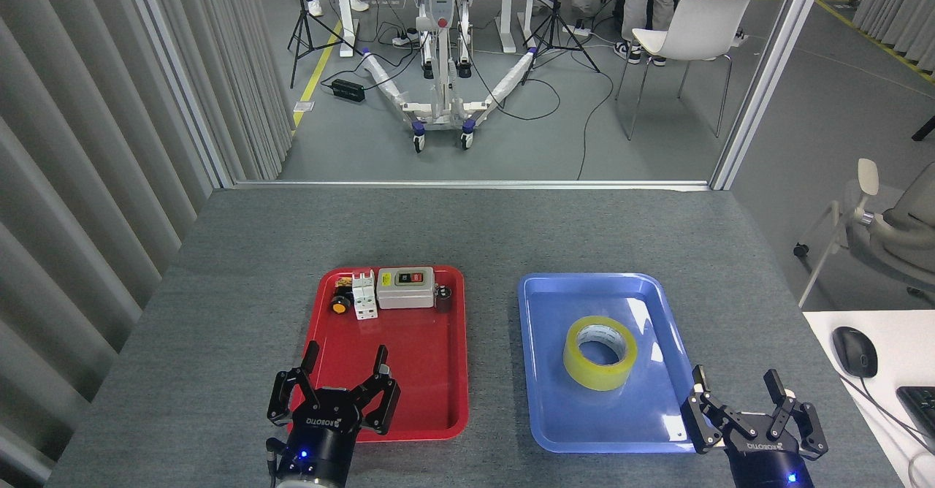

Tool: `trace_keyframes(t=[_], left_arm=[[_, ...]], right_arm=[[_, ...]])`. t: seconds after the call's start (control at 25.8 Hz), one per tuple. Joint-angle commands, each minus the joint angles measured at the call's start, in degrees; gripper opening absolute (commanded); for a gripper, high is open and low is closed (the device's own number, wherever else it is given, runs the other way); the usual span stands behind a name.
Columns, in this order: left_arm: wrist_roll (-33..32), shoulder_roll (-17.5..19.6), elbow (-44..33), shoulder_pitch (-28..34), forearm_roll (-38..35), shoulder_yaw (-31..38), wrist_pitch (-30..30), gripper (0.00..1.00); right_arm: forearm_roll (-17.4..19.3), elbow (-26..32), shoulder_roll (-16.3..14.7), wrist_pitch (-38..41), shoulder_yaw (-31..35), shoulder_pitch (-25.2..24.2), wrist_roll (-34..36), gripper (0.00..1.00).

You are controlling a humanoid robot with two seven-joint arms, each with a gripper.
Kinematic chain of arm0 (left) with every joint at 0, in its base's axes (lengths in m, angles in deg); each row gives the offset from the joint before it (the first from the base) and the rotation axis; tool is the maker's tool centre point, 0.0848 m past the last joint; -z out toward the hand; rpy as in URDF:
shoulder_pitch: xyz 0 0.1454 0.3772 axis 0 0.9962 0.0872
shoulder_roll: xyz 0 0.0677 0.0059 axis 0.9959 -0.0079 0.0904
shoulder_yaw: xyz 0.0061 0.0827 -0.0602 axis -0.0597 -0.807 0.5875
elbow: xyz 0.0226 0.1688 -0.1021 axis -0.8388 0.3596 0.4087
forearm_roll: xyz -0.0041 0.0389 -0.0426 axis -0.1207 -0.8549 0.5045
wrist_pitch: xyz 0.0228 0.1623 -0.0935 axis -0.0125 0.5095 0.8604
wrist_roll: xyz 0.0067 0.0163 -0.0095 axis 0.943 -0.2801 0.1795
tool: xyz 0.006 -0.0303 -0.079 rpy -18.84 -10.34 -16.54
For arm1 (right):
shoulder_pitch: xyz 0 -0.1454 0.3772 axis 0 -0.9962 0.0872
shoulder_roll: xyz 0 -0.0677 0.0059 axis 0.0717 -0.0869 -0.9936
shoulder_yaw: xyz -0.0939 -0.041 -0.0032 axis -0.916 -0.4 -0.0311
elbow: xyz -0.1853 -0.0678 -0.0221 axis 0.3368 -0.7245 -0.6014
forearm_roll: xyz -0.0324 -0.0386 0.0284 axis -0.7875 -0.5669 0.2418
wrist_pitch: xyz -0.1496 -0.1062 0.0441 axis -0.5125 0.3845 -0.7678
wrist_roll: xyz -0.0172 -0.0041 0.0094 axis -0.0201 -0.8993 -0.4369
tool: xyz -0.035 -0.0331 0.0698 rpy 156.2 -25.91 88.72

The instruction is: Place and move tape with both arms

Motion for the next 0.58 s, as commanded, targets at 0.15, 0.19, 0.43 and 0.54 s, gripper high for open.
trace_keyframes(t=[0.15,0.19,0.43,0.54], left_arm=[[0.43,0.7,0.46,0.68,-0.12,0.0,-0.12,1.0],[0.51,0.88,0.63,0.68,-0.03,0.0,-0.21,1.0],[0.52,1.76,1.34,0.77,0.06,0.09,-0.04,1.0],[0.6,2.28,1.6,0.77,0.15,0.18,-0.04,1.0]], right_arm=[[0.39,1.02,-0.41,0.16,0.04,-0.11,-0.33,0.99],[0.39,1.37,-0.58,0.16,-0.05,-0.11,-0.33,0.99],[0.65,1.9,-1.46,-0.37,0.04,-0.19,-0.42,0.99],[1.0,1.9,-1.29,-0.2,0.04,-0.19,-0.42,0.99]])
